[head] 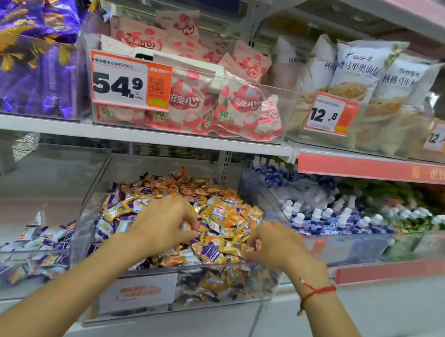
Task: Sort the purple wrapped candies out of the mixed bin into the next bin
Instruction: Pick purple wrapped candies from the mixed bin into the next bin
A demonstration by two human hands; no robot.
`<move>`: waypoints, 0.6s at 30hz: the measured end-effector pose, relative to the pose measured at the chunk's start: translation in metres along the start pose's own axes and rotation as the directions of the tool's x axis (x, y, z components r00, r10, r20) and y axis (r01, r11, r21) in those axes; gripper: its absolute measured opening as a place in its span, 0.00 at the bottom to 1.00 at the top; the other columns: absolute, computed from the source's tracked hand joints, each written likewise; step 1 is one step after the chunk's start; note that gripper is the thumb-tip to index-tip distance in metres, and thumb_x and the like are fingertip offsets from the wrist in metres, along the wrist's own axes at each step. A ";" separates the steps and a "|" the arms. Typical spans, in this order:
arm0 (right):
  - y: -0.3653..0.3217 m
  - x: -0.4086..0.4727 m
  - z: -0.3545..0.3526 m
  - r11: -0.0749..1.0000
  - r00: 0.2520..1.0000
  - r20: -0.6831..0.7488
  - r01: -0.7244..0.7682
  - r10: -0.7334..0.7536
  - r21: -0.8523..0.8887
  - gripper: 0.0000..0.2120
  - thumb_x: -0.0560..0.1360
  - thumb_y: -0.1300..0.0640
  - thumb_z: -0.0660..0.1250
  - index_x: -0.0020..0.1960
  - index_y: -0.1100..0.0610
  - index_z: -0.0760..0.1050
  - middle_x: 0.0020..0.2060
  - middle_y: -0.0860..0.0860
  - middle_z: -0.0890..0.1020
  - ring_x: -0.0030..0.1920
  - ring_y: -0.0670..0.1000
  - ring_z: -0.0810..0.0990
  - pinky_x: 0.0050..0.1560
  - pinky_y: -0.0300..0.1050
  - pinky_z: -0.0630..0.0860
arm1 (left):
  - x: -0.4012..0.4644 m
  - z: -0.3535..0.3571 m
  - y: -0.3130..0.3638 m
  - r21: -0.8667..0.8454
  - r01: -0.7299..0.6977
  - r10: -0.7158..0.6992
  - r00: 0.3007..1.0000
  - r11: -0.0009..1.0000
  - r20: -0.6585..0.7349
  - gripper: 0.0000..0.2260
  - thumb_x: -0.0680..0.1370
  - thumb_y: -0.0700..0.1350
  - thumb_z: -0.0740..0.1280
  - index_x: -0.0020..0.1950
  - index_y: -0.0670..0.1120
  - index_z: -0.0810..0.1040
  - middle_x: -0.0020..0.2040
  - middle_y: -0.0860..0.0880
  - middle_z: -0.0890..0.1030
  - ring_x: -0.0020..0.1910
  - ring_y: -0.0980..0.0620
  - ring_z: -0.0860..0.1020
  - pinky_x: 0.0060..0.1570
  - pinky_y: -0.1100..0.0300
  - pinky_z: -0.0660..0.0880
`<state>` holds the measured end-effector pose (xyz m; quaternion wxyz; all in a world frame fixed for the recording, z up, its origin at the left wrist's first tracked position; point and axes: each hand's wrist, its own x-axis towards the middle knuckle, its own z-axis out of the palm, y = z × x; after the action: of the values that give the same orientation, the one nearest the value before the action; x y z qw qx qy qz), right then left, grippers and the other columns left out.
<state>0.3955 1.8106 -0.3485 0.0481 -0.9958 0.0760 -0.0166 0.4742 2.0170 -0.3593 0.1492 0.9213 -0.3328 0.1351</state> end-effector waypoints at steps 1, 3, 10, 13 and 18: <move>-0.003 0.002 0.004 1.000 0.999 -0.039 0.005 -0.005 0.003 0.11 0.75 0.50 0.68 0.53 0.55 0.80 0.51 0.53 0.82 0.50 0.55 0.79 0.43 0.46 0.72 | -0.002 0.000 0.002 0.005 0.003 -0.002 0.999 1.000 -0.051 0.07 0.76 0.56 0.68 0.45 0.56 0.83 0.49 0.57 0.80 0.50 0.55 0.74 0.42 0.60 0.69; -0.004 0.006 0.004 0.994 0.995 -0.103 0.025 -0.013 0.108 0.12 0.77 0.49 0.65 0.52 0.57 0.79 0.46 0.54 0.82 0.44 0.54 0.77 0.40 0.46 0.69 | -0.006 -0.001 0.010 -0.062 -0.041 0.037 0.997 0.997 -0.062 0.10 0.75 0.61 0.67 0.47 0.58 0.82 0.51 0.58 0.77 0.53 0.55 0.70 0.50 0.57 0.69; -0.001 0.008 -0.013 0.779 0.982 -0.169 0.167 -0.079 0.604 0.12 0.80 0.46 0.62 0.53 0.55 0.68 0.56 0.54 0.74 0.53 0.53 0.74 0.54 0.48 0.72 | 0.008 0.008 0.032 -0.023 -0.165 0.166 0.979 0.986 0.116 0.12 0.71 0.60 0.72 0.47 0.54 0.81 0.47 0.56 0.78 0.50 0.54 0.73 0.46 0.58 0.67; 0.006 0.005 -0.023 0.652 0.982 -0.189 0.147 -0.006 0.744 0.10 0.81 0.49 0.59 0.56 0.56 0.67 0.52 0.52 0.80 0.38 0.51 0.72 0.45 0.50 0.73 | 0.007 0.009 0.027 -0.100 -0.144 0.156 0.981 0.984 0.118 0.10 0.72 0.59 0.72 0.46 0.54 0.82 0.48 0.56 0.79 0.49 0.56 0.73 0.49 0.58 0.70; 0.012 0.005 -0.028 0.726 0.978 -0.209 0.139 0.007 0.673 0.10 0.83 0.55 0.56 0.64 0.53 0.65 0.42 0.52 0.77 0.35 0.53 0.69 0.38 0.47 0.68 | -0.010 0.002 0.001 -0.207 -0.021 0.025 1.000 0.978 0.019 0.08 0.74 0.59 0.69 0.43 0.57 0.78 0.49 0.61 0.78 0.52 0.59 0.74 0.51 0.57 0.72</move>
<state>0.3974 1.7956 -0.3220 0.4031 -0.9033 0.0334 -0.1434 0.4665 2.0209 -0.3640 0.2389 0.8983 -0.3572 0.0917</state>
